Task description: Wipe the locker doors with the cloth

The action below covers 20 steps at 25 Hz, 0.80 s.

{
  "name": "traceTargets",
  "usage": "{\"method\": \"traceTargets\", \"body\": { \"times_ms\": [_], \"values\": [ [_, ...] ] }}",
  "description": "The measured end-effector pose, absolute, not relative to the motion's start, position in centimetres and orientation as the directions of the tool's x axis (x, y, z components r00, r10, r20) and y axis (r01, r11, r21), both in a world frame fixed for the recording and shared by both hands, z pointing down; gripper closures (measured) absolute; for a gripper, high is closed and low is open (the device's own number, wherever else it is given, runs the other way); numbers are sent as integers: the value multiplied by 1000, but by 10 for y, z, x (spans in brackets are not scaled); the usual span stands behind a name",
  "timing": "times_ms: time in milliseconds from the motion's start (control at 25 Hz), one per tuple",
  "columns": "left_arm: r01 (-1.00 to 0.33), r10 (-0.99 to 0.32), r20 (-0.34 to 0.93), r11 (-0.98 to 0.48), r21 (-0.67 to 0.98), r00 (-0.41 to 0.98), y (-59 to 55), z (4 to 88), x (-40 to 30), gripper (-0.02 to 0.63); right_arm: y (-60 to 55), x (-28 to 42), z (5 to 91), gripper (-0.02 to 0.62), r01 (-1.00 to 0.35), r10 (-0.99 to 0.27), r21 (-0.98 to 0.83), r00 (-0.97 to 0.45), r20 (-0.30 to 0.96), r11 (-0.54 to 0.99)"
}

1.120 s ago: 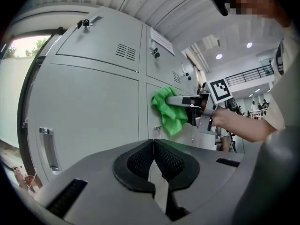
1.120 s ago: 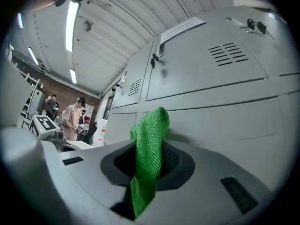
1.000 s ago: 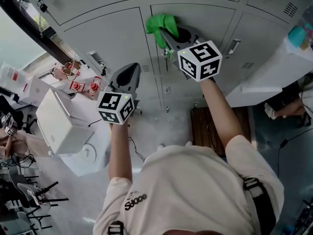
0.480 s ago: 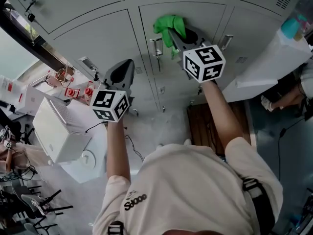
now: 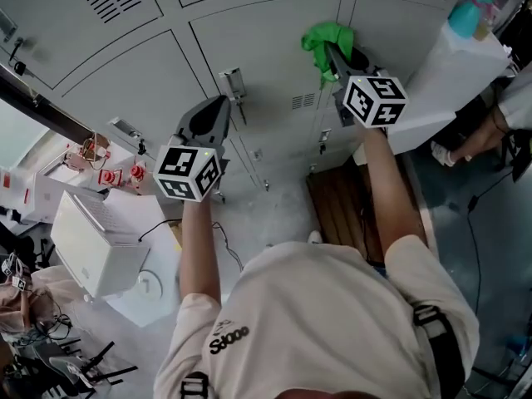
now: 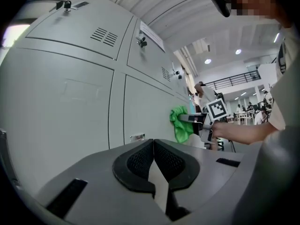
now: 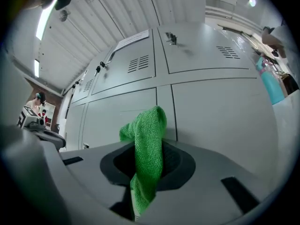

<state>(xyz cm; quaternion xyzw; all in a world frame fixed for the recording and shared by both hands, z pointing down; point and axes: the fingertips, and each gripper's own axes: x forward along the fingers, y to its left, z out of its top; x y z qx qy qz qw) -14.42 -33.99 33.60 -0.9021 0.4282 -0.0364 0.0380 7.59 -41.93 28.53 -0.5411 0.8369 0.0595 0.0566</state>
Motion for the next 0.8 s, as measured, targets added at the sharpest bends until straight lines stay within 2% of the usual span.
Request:
{"method": "traceTargets", "body": {
  "times_ms": [160, 240, 480, 800],
  "values": [
    [-776, -783, 36, -621, -106, 621, -334, 336, -147, 588, -417, 81, 289, 538, -924, -912, 36, -380, -154, 380],
    [-792, -799, 36, -601, -104, 601, -330, 336, -157, 588, -411, 63, 286, 540, -908, -894, 42, -418, -164, 417],
    [-846, -852, 44, -523, -101, 521, -311, 339, -197, 588, -389, -47, 287, 539, -768, -749, 61, -636, -185, 637],
    [-901, -904, 68, -427, -77, 423, -287, 350, -245, 588, -382, -163, 331, 540, -663, -661, 109, -748, -57, 741]
  ]
}}
